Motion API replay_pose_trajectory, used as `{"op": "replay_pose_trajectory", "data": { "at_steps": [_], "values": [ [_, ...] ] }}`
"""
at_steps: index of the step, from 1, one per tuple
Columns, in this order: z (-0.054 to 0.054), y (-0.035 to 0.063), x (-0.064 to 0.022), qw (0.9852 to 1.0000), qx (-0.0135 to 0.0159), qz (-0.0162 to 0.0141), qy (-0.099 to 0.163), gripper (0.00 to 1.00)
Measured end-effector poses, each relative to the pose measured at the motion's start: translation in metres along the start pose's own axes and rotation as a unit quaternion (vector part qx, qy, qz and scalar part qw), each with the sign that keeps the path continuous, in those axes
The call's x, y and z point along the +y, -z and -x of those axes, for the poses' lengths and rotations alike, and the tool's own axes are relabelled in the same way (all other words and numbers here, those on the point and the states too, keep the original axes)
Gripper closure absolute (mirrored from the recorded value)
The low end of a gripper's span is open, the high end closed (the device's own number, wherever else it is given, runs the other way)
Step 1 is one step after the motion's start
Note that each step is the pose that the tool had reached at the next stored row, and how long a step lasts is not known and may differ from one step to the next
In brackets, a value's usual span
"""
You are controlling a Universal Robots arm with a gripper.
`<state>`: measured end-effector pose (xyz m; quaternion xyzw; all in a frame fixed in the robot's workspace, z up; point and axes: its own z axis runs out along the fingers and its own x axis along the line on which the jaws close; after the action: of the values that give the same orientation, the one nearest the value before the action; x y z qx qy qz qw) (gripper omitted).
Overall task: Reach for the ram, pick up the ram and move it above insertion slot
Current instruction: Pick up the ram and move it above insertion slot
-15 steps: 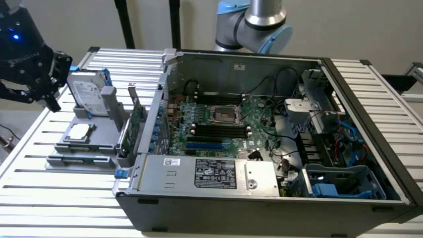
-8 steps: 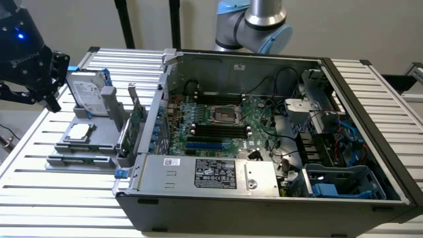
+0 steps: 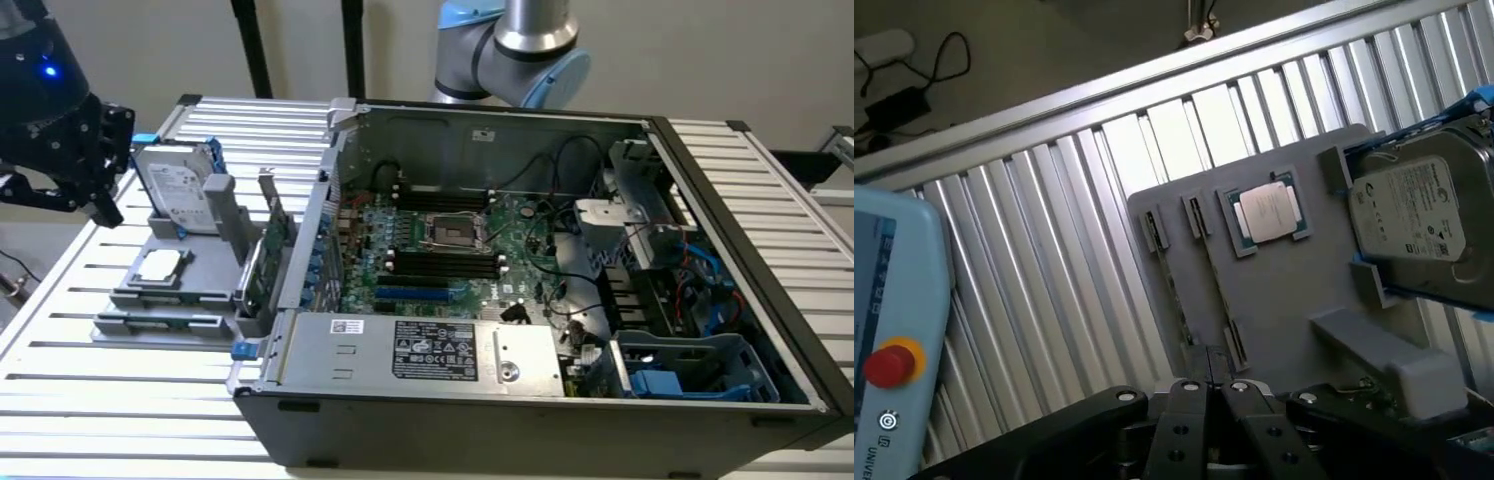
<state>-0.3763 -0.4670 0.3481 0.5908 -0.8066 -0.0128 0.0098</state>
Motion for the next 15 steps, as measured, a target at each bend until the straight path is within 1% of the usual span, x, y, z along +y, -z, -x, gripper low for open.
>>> {"op": "replay_pose_trajectory", "data": {
  "at_steps": [3,6,9,12,13,15],
  "values": [
    [0.0000,-0.0004,0.0000,0.9996,0.0009,0.0000,0.028,0.89],
    [0.0000,-0.0009,0.0000,0.9985,0.0018,0.0000,0.055,0.89],
    [0.0000,-0.0014,0.0000,0.9966,0.0026,-0.0003,0.082,0.89],
    [0.0000,-0.0016,0.0000,0.9941,0.0032,-0.0016,0.108,0.89],
    [0.0000,-0.0017,-0.0001,0.9937,0.0032,-0.0019,0.112,0.89],
    [0.0000,-0.0017,-0.0001,0.9937,0.0032,-0.0020,0.112,0.89]
  ]
}}
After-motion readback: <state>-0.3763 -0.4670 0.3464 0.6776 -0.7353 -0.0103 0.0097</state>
